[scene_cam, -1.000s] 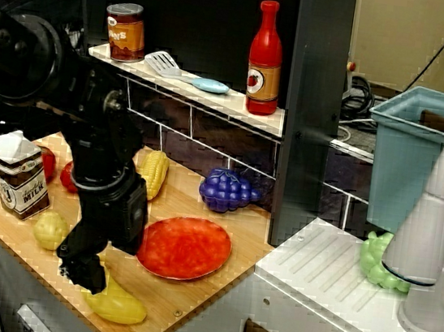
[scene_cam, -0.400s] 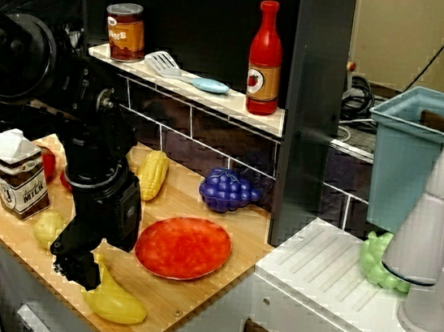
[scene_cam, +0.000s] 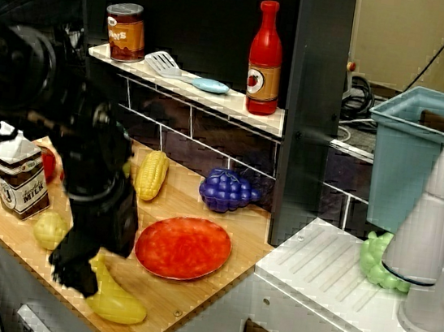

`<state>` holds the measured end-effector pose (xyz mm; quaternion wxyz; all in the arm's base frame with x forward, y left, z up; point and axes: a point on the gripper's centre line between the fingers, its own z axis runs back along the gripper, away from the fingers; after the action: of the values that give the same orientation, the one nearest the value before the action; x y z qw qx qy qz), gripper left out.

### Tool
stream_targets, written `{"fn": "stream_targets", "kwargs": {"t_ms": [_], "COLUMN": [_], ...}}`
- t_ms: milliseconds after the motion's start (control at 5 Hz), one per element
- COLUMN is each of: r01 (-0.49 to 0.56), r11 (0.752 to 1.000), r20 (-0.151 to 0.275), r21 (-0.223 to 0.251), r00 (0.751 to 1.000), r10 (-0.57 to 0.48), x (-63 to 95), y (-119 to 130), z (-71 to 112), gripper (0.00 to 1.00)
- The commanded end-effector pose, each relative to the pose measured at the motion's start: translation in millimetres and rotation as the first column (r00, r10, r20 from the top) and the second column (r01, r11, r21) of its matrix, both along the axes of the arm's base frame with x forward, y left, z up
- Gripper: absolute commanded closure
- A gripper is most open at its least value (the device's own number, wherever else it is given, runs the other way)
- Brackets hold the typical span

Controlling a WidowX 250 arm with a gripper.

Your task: Put banana on plate

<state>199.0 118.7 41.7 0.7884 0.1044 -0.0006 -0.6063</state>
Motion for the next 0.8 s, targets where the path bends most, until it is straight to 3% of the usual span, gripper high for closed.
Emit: {"fn": "stream_targets", "kwargs": {"t_ms": [0,400,600], "r01": [0.008,-0.007,-0.028], "r11": [1.0,0.999,0.999], "r20": [0.027,0.043,0.053], "r21": [0.028,0.053,0.046], "r00": [1.0,0.999,0.998], "r10": [-0.009,0.005,0.025], "x": [3.9,0.0,-3.7], "y": [1.5,1.9,3.9], "z": [-4.6,-11.1,-11.6], "gripper": [0.0,0.0,1.0]}}
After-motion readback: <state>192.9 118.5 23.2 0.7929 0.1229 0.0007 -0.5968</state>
